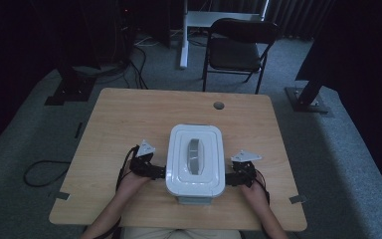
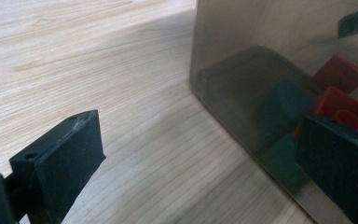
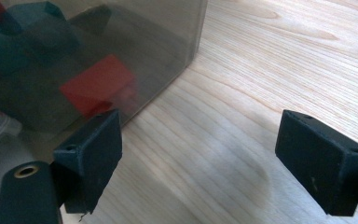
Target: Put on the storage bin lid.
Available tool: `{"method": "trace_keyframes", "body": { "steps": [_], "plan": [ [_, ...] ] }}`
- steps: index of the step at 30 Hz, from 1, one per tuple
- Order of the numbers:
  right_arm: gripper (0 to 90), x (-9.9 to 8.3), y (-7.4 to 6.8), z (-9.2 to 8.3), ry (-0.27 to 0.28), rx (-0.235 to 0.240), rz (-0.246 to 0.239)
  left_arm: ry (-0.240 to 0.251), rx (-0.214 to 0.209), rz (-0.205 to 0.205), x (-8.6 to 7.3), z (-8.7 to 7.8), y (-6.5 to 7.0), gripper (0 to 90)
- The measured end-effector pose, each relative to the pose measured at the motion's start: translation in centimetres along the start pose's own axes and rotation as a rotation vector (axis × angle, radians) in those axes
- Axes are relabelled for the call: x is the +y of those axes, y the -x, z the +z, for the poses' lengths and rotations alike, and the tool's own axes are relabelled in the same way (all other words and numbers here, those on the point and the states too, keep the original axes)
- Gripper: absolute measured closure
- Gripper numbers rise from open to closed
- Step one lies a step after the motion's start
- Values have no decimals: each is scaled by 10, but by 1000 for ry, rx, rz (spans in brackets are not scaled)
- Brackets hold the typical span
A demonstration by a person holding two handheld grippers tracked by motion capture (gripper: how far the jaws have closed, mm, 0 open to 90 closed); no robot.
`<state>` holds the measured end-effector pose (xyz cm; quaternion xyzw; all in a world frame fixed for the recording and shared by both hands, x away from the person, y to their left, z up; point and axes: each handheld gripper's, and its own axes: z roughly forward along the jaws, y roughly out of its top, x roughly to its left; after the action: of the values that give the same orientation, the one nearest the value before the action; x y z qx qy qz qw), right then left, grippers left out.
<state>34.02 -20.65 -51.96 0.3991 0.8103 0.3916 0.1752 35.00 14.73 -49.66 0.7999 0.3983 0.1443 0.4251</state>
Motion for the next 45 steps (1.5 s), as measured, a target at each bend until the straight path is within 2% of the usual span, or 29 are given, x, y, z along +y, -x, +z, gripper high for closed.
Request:
{"method": "trace_keyframes", "body": {
  "steps": [6,12,19,26,31,38,42,45],
  "plan": [
    [142,-2,3,2,6,-7,19,-1,-15,-11,-1,1,0,20],
    [135,-1,3,2,3,-15,15,10,-20,-21,-1,5,-5,20],
    [130,0,5,2,27,-28,33,3,18,-6,-4,9,-7,20],
    [128,4,9,0,37,-47,41,19,50,6,-1,3,-12,20],
    [127,6,11,-1,45,-51,44,52,46,1,1,-2,-16,20],
    [127,7,12,-5,54,-51,48,59,55,1,2,-8,-20,20],
    [127,7,14,-8,58,-58,47,61,50,-6,1,-11,-22,20],
    [127,6,18,-14,75,-74,63,68,66,-25,-3,-19,-32,20]
  ]
}}
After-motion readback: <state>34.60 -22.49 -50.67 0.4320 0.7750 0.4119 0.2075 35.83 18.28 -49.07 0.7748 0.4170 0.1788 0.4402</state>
